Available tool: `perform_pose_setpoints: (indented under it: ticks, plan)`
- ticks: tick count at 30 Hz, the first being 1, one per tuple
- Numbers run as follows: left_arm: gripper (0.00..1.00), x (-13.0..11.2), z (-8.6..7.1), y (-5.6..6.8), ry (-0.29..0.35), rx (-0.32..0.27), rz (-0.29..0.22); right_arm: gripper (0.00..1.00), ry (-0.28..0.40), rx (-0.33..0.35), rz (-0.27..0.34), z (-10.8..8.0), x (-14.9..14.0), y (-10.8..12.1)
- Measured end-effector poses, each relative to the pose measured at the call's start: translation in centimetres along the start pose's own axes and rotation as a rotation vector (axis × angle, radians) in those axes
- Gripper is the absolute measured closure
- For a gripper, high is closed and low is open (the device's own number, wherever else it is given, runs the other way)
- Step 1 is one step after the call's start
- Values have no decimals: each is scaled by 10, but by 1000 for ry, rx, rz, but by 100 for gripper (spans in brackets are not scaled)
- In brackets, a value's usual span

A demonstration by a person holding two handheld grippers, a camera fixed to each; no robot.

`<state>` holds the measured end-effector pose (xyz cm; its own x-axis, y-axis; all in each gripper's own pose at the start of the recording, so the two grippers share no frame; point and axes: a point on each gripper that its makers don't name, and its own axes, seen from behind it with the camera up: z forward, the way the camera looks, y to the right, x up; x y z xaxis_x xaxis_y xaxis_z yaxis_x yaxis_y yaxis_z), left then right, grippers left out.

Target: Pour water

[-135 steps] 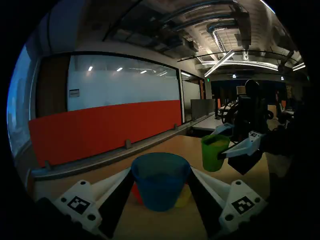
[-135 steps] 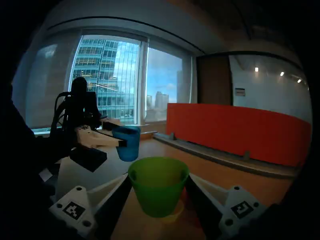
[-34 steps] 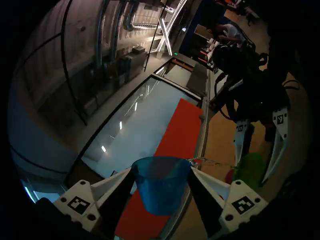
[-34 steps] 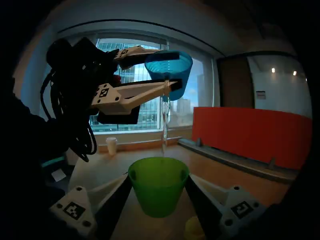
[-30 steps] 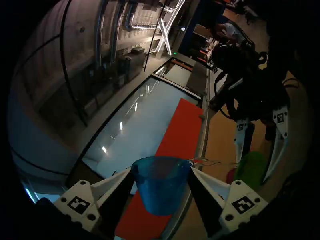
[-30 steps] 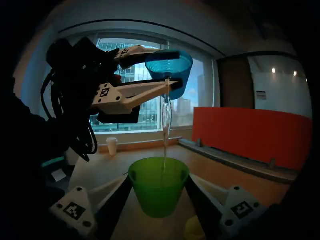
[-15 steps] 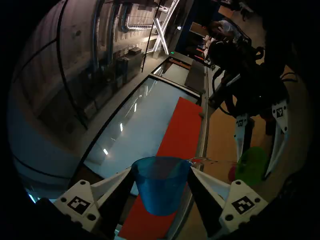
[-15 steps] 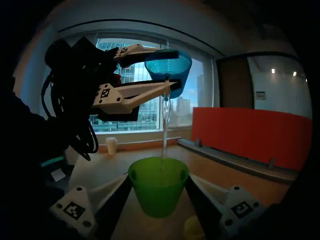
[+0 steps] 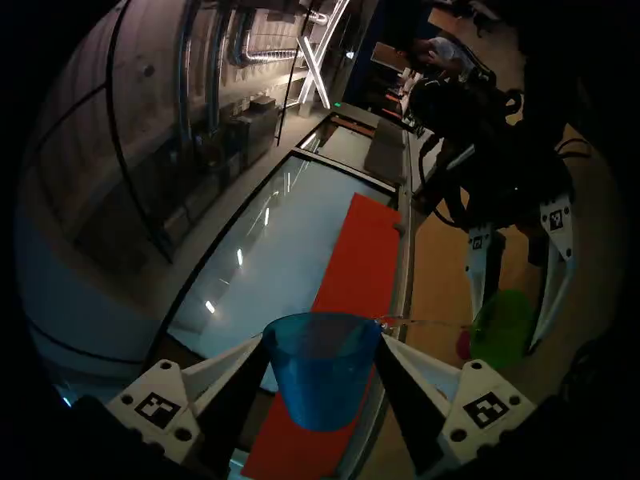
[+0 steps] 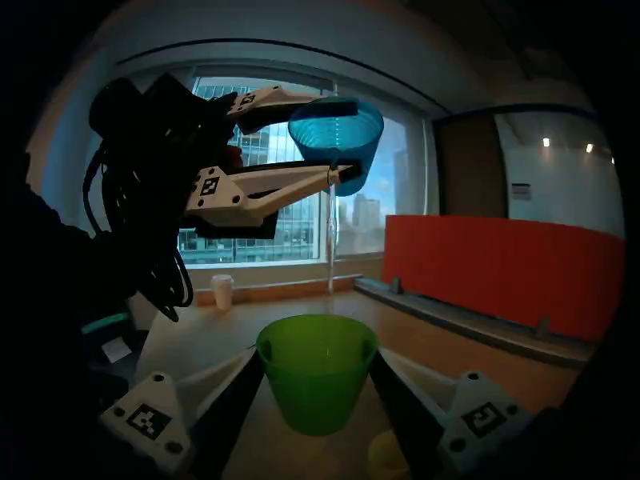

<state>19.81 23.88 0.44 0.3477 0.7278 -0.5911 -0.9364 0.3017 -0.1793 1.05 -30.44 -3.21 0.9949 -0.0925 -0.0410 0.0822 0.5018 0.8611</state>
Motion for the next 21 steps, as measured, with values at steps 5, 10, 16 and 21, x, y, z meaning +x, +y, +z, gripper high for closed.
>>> perform_pose_setpoints:
  ticks: [5, 10, 16, 21]
  plan:
    - [13, 1, 0, 0, -1, -2, 17, 10, 2, 0, -1, 0, 0, 0]
    - [13, 3, 1, 0, -2, -8, 26, 10, 3, 0, -1, -1, 0, 0]
    - [13, 6, 0, -1, -1, -13, 49, 10, 5, -1, -2, -3, 0, 1]
    - [13, 8, -1, -3, -1, -14, 65, 10, 7, -1, -5, -3, 1, 1]
